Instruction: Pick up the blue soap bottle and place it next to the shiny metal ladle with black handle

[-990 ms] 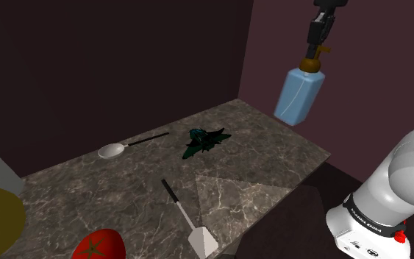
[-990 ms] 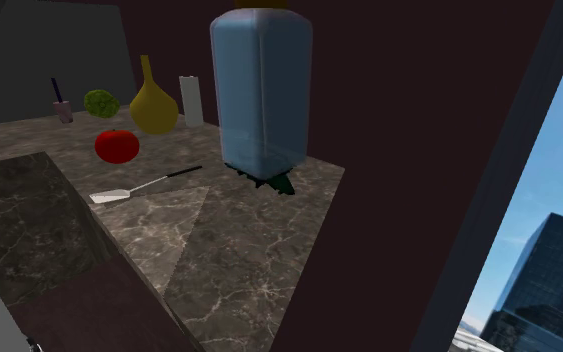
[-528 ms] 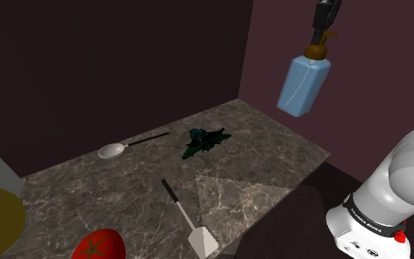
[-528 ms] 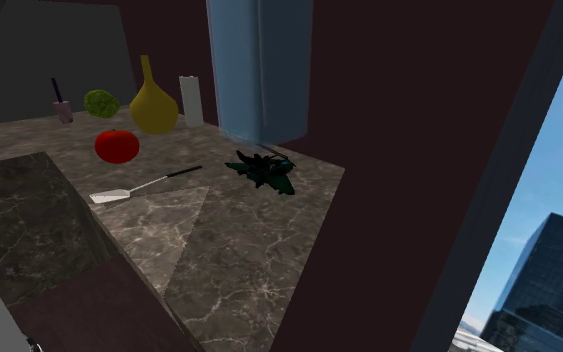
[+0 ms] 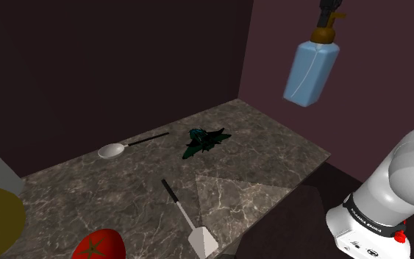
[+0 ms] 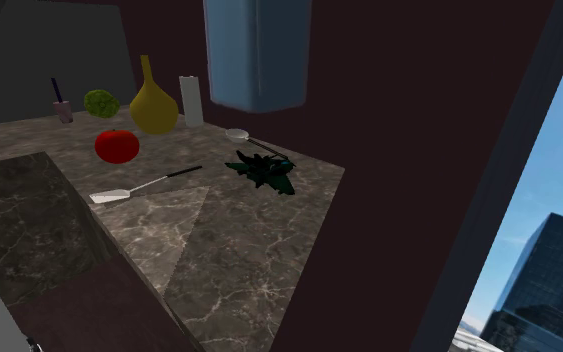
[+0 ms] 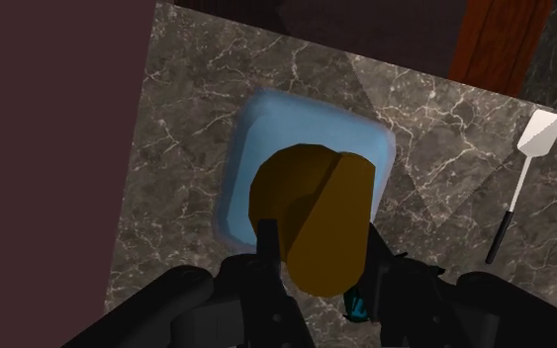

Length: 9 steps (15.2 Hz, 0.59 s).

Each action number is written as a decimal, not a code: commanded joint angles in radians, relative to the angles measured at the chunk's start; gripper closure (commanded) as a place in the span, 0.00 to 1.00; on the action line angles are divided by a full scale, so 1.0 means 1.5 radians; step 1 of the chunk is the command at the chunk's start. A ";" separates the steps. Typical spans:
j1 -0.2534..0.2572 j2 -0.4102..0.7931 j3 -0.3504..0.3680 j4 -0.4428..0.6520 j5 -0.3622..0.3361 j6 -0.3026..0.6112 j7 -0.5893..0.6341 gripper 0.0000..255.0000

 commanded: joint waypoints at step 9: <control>0.008 0.051 0.021 0.102 0.014 -0.051 0.028 1.00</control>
